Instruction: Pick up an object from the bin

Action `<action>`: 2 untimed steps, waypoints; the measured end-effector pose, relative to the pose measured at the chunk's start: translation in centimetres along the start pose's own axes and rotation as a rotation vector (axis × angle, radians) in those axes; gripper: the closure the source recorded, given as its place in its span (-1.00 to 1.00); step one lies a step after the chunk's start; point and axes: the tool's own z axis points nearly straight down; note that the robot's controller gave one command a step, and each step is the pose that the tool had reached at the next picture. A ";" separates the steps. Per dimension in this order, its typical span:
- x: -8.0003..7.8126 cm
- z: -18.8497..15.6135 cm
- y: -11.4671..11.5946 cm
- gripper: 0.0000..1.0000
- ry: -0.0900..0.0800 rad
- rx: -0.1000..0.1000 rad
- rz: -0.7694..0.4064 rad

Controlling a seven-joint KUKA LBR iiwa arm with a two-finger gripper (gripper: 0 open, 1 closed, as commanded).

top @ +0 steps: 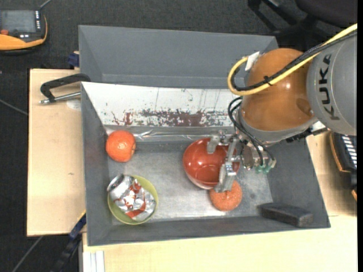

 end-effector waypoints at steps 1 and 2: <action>-1.0 13.4 -4.1 -1.00 0.005 -0.001 -0.085; -3.2 13.0 -10.2 -1.00 -0.001 0.000 -0.243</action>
Offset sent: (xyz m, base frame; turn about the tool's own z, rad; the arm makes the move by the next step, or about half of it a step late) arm 0.0098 -0.0412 -0.1315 -0.0866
